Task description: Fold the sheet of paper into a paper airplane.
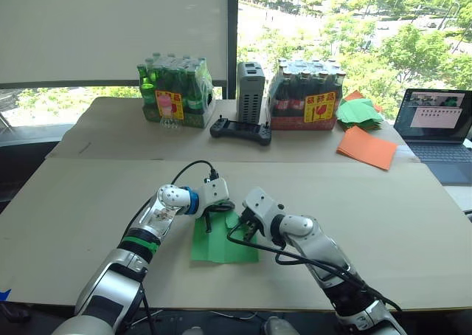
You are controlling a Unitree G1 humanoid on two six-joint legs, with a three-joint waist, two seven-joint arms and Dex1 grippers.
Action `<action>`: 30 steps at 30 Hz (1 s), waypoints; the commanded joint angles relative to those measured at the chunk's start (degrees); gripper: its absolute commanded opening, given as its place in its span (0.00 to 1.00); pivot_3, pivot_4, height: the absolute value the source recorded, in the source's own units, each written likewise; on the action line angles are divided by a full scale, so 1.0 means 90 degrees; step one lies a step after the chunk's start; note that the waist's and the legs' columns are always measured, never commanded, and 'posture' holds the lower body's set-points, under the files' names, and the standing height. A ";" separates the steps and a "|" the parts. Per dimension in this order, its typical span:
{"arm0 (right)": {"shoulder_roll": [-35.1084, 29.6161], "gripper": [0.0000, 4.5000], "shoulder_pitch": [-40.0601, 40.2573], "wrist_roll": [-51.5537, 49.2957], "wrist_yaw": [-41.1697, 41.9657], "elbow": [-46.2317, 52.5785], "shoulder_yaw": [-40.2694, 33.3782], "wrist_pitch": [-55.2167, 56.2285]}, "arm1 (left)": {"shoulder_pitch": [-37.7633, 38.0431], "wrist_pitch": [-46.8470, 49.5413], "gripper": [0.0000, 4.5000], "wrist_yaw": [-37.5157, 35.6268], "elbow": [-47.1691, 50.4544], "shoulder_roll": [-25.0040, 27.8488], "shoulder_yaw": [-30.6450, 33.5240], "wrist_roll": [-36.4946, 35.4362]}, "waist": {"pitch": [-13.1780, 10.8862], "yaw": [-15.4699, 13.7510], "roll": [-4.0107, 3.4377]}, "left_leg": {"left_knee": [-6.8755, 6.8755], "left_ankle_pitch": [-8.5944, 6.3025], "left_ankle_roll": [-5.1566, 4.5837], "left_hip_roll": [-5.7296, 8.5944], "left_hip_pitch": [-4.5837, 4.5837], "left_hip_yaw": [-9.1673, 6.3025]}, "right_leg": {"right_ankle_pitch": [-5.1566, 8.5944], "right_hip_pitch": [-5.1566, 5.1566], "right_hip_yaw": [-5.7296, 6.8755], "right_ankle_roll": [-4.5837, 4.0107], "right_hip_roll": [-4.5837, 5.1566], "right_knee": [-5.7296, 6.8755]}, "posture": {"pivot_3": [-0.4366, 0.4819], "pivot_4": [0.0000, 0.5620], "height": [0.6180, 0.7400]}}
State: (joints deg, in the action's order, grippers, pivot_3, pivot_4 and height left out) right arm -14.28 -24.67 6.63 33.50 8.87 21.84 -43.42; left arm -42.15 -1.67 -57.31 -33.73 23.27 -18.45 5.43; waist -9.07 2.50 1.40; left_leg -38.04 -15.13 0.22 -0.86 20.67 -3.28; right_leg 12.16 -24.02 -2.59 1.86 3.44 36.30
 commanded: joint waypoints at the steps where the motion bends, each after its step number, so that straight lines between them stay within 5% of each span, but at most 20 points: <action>1: -0.0221 0.01 0.0389 -0.0002 0.0034 -0.0002 0.0194 -0.0436 | 0.0092 0.0023 0.00 -0.0031 -0.0190 0.0113 -0.0129 0.0242 | 0.0001 -0.0001 0.0000 | 0.0000 0.0000 0.0000 0.0000 0.0000 0.0000 | 0.0000 0.0000 0.0000 0.0000 0.0000 -0.0001 | 0.48 0.27 1.00; 30: -0.1080 0.01 0.1338 -0.0195 0.0016 0.1178 0.0159 -0.1006 | 0.0023 -0.0076 0.00 -0.0052 -0.0328 0.0118 -0.0151 0.0264 | 0.0019 -0.0005 0.0011 | 0.0009 -0.0004 -0.0005 -0.0001 -0.0053 0.0000 | 0.0040 0.0070 0.0002 0.0063 0.0000 -0.0029 | 0.48 0.27 1.00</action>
State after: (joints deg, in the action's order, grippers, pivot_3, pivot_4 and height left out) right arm -22.33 -15.21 5.14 33.27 22.23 21.96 -48.28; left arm -42.30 -2.71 -57.34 -34.75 23.35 -19.04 5.94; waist -8.90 2.45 1.50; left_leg -37.96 -15.17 0.17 -0.87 20.19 -3.28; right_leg 12.52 -23.37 -2.57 2.43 3.44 36.03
